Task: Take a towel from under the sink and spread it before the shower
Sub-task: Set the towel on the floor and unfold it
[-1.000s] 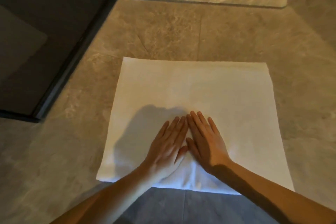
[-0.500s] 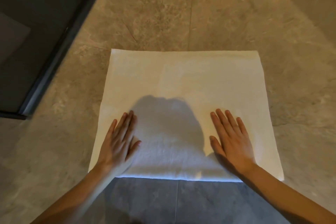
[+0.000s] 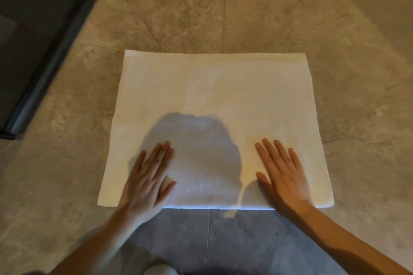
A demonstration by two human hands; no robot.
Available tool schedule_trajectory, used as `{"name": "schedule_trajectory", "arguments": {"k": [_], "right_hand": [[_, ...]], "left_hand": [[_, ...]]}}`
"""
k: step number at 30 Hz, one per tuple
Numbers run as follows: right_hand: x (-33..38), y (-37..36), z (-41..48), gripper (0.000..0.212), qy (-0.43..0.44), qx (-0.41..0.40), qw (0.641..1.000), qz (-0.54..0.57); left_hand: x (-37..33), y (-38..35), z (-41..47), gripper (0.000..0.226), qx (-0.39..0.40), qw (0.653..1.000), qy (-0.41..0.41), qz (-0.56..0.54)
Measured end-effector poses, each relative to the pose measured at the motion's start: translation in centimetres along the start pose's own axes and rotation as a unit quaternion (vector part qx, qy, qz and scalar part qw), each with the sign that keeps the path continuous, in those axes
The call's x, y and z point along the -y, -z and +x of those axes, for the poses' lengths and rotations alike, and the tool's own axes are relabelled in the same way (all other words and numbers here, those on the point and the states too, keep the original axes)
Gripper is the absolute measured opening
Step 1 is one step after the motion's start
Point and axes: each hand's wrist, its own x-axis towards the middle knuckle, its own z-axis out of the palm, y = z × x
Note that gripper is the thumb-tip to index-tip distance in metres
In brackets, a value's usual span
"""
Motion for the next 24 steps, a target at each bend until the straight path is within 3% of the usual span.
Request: {"name": "schedule_trajectory", "arguments": {"k": [3, 6, 9, 12, 17, 20, 24], "right_hand": [[-0.2, 0.2, -0.3, 0.063, -0.018, 0.01, 1.0, -0.012], [0.6, 0.7, 0.1, 0.063, -0.022, 0.002, 1.0, -0.01], [2.6, 1.8, 2.1, 0.066, -0.039, -0.026, 0.999, -0.016], [5.7, 2.3, 4.7, 0.072, -0.057, -0.04, 0.998, 0.003], [7.6, 0.5, 7.3, 0.067, -0.035, -0.024, 0.999, 0.008], [6.1, -0.3, 8.1, 0.067, -0.007, -0.025, 1.0, -0.007], [2.9, 0.8, 11.1, 0.069, 0.091, -0.012, 0.995, -0.028]], "left_hand": [[0.2, 0.5, -0.2, 0.066, -0.001, 1.0, 0.014, -0.013], [0.8, 1.7, 0.9, 0.066, 0.02, 0.999, -0.035, -0.02], [3.2, 3.8, 6.5, 0.063, 0.041, 0.995, -0.094, -0.001], [4.6, 5.5, 14.1, 0.064, 0.068, 0.992, -0.096, 0.035], [6.1, 5.0, 20.6, 0.057, 0.116, 0.978, -0.163, 0.065], [6.7, 3.7, 20.6, 0.056, 0.104, 0.984, -0.136, 0.053], [6.6, 2.6, 19.1, 0.057, 0.069, 0.996, -0.044, 0.037]]}}
